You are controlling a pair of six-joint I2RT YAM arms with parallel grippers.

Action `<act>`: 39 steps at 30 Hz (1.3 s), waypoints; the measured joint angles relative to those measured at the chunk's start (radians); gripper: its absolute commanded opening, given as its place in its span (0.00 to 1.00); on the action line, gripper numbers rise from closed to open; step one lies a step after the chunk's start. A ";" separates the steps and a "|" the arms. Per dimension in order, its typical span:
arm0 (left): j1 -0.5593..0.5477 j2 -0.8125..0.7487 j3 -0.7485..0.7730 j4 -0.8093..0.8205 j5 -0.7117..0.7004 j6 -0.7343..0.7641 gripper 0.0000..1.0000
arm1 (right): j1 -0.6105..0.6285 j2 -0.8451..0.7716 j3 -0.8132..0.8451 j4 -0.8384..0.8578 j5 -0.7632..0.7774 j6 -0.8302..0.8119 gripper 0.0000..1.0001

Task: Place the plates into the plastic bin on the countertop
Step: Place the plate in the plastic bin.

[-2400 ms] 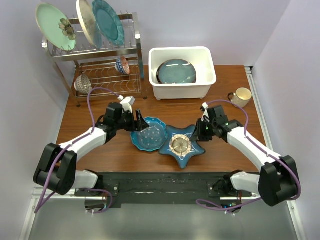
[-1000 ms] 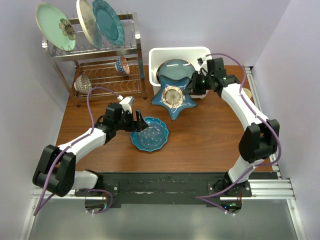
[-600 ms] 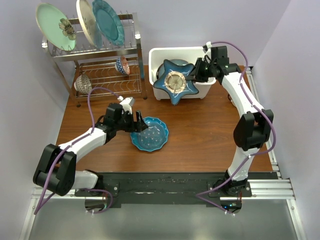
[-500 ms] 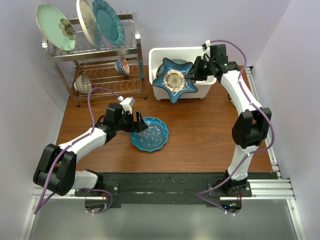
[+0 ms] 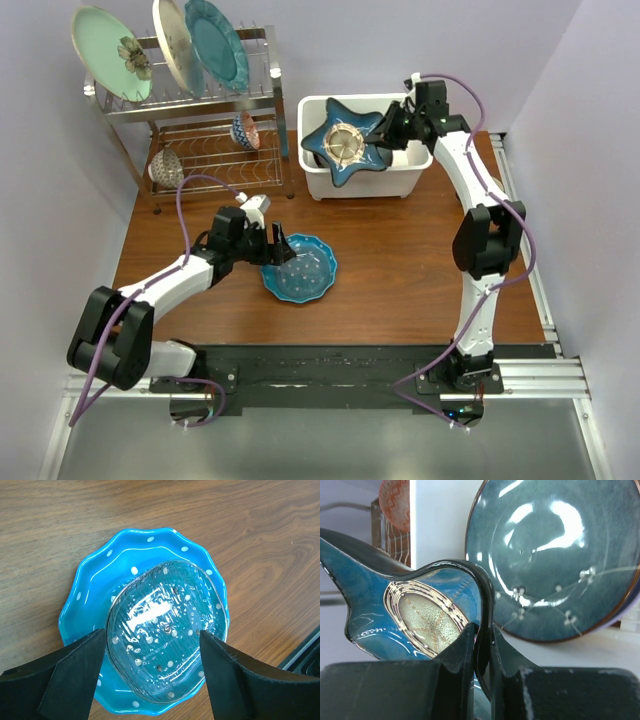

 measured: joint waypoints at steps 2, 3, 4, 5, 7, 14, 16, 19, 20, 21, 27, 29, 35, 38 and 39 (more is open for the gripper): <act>0.000 0.000 0.000 0.000 0.000 0.000 0.80 | -0.006 0.021 0.010 0.022 -0.005 0.019 0.00; 0.000 0.000 0.000 0.000 0.000 0.000 0.80 | -0.009 0.027 0.011 0.037 -0.006 0.033 0.00; 0.000 0.001 0.000 0.000 0.000 0.000 0.80 | -0.012 0.036 0.011 0.052 -0.005 0.048 0.00; 0.000 0.002 0.000 0.000 0.000 0.000 0.80 | -0.015 0.040 0.011 0.060 -0.005 0.058 0.00; 0.000 0.003 0.000 0.000 0.000 0.000 0.80 | -0.022 0.048 0.011 0.078 -0.004 0.080 0.00; 0.000 0.009 0.000 0.000 0.000 0.000 0.80 | -0.039 0.108 0.090 0.108 -0.003 0.140 0.00; 0.000 0.010 0.000 0.000 0.000 0.000 0.80 | -0.041 0.137 0.131 0.115 -0.001 0.152 0.00; 0.000 0.013 0.000 0.000 0.000 0.000 0.80 | -0.042 0.167 0.159 0.129 0.014 0.166 0.00; 0.000 0.013 0.000 0.000 0.000 0.000 0.80 | -0.041 0.171 0.159 0.130 0.024 0.170 0.00; 0.000 0.015 0.000 0.000 0.000 0.000 0.80 | -0.042 0.174 0.155 0.131 0.033 0.173 0.00; 0.000 0.017 0.000 0.000 -0.001 0.002 0.80 | -0.042 0.174 0.124 0.137 0.087 0.177 0.00; 0.000 0.016 0.000 0.000 -0.001 0.002 0.80 | -0.042 0.174 0.121 0.137 0.098 0.177 0.00; 0.000 0.017 0.000 0.000 -0.005 0.003 0.80 | -0.043 0.174 0.121 0.137 0.111 0.176 0.00; 0.000 0.017 0.000 0.000 -0.007 0.003 0.80 | -0.043 0.174 0.120 0.134 0.126 0.167 0.00; 0.000 0.017 0.000 0.000 -0.007 0.003 0.80 | -0.043 0.174 0.119 0.133 0.129 0.164 0.00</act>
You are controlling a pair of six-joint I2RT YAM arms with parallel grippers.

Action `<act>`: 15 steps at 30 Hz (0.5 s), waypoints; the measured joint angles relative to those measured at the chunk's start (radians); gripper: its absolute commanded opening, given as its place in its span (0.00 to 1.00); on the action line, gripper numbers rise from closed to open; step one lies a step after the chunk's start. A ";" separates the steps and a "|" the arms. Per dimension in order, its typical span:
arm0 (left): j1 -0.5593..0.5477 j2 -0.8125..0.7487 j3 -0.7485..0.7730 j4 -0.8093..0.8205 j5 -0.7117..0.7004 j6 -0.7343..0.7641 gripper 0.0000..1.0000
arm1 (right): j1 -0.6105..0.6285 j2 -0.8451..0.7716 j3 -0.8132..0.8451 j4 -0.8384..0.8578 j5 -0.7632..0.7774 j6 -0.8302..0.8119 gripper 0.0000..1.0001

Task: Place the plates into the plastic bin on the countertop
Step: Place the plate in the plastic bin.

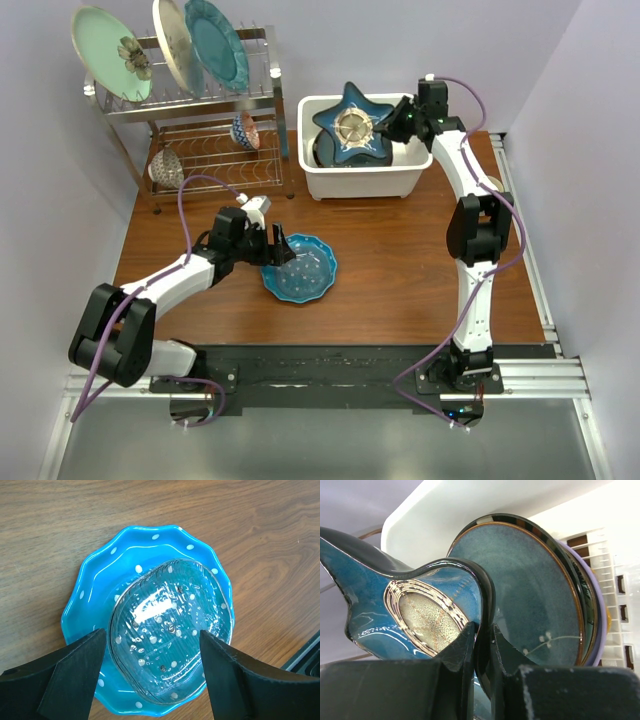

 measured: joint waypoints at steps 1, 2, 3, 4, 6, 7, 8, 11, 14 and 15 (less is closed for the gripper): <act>0.000 0.000 0.000 0.000 0.000 0.000 0.80 | 0.000 0.000 -0.001 -0.002 0.002 -0.005 0.00; 0.000 0.000 0.000 0.000 -0.001 0.000 0.80 | -0.001 0.000 -0.001 -0.005 0.004 -0.009 0.00; 0.000 0.000 0.000 0.000 -0.001 0.000 0.80 | -0.002 0.000 -0.002 -0.008 0.005 -0.015 0.02; 0.000 0.000 0.000 0.000 -0.003 0.000 0.80 | -0.003 0.000 -0.003 -0.010 0.005 -0.020 0.04; 0.000 0.000 0.000 0.000 -0.005 0.000 0.80 | -0.003 0.000 -0.005 -0.011 0.007 -0.030 0.07; 0.000 0.000 0.000 0.000 -0.006 0.000 0.80 | -0.005 0.000 -0.012 -0.010 0.007 -0.035 0.08; 0.000 0.000 0.000 0.000 -0.007 0.000 0.80 | -0.005 0.000 -0.016 -0.010 0.007 -0.037 0.09; 0.000 0.000 0.000 0.000 -0.008 0.000 0.80 | -0.007 0.000 -0.042 -0.011 0.006 -0.043 0.11; 0.000 0.000 0.000 0.000 -0.009 0.000 0.80 | -0.011 0.003 -0.067 -0.006 0.008 -0.043 0.16; 0.000 0.000 0.000 0.000 -0.010 0.000 0.80 | -0.012 0.005 -0.072 -0.007 0.008 -0.043 0.26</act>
